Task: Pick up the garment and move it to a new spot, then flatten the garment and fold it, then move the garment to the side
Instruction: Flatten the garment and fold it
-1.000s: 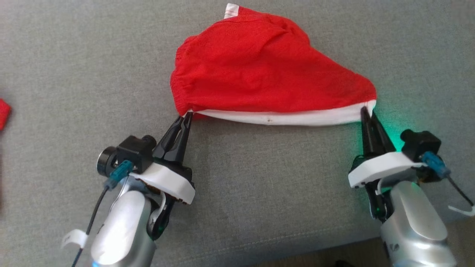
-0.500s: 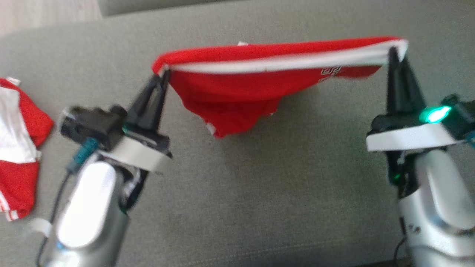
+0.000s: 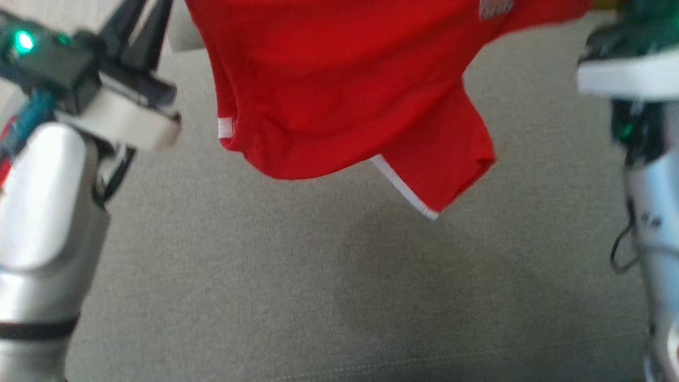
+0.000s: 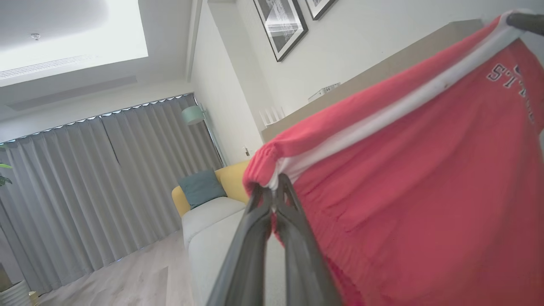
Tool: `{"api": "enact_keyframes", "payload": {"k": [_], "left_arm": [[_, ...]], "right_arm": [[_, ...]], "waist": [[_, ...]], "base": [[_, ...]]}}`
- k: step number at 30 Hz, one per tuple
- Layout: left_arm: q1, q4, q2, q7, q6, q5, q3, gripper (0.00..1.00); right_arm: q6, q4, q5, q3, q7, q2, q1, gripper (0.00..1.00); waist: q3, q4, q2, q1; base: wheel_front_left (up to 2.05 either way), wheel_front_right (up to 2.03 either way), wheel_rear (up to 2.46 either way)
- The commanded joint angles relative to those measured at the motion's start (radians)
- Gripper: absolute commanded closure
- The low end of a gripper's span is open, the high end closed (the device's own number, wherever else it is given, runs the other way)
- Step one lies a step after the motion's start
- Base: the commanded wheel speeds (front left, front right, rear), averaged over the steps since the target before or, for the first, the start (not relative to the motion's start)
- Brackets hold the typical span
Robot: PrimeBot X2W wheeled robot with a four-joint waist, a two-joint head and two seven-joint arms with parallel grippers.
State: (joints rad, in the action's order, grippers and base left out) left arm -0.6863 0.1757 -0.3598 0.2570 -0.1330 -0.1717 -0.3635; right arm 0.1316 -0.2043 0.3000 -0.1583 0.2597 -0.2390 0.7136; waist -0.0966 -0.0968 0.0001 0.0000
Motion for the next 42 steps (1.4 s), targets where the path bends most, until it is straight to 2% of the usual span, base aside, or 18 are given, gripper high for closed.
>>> {"api": "enact_keyframes", "payload": {"k": [1,5,10,14,18,21,24,29,36,42], "left_arm": [[-0.102,0.017,-0.054,0.004,0.002,-0.014,0.032,1.00],[-0.218,0.108,-0.054,-0.003,0.002,-0.022,0.007,1.00],[-0.385,0.248,-0.028,-0.001,0.005,-0.016,-0.013,1.00],[-0.503,0.325,-0.008,0.002,0.012,-0.010,0.000,1.00],[-0.641,0.367,0.013,0.004,0.047,0.020,0.022,1.00],[-0.670,0.382,0.027,0.004,0.069,0.028,0.040,1.00],[-0.557,0.415,0.065,0.005,0.073,0.007,0.057,1.00],[-0.327,0.414,0.125,0.005,0.072,-0.026,0.079,1.00],[0.021,0.386,0.211,0.005,0.070,-0.050,0.141,1.00],[0.249,0.365,0.269,0.005,0.071,-0.049,0.206,1.00]], "right_arm": [[-0.001,-0.012,0.008,-0.018,0.002,-0.020,0.098,1.00],[-0.001,-0.113,-0.013,-0.053,0.002,-0.032,0.238,1.00],[-0.001,-0.231,-0.053,-0.067,0.002,-0.013,0.423,1.00],[-0.001,-0.277,-0.104,-0.025,0.002,0.000,0.543,1.00],[-0.001,-0.288,-0.191,0.073,0.002,0.016,0.663,1.00],[-0.001,-0.288,-0.227,0.103,0.002,0.032,0.686,1.00],[-0.001,-0.300,-0.190,0.083,0.002,0.061,0.559,1.00],[-0.001,-0.244,-0.101,0.029,0.002,0.056,0.325,1.00],[-0.001,-0.178,-0.004,-0.013,0.002,0.059,-0.039,1.00],[-0.001,-0.135,0.043,-0.022,0.002,0.072,-0.288,1.00]], "waist": [[-0.044,0.012,-0.0001,0.0000],[-0.132,0.023,-0.0001,0.0000],[-0.252,0.033,-0.0001,0.0000],[-0.314,0.030,-0.0001,0.0000],[-0.376,0.029,-0.0001,0.0000],[-0.407,0.027,-0.0001,0.0000],[-0.416,0.018,-0.0001,0.0000],[-0.398,0.015,-0.0001,0.0000],[-0.301,0.001,-0.0001,0.0000],[-0.196,-0.010,-0.0001,0.0000]], "base": [[0.00,0.00,0.00],[0.00,0.00,0.00],[0.00,0.00,0.00],[0.00,0.00,0.00],[0.00,0.00,0.00],[0.00,0.00,0.00],[0.00,0.00,0.00],[0.00,0.00,0.00],[0.00,0.00,0.00],[0.00,0.00,0.00]]}}
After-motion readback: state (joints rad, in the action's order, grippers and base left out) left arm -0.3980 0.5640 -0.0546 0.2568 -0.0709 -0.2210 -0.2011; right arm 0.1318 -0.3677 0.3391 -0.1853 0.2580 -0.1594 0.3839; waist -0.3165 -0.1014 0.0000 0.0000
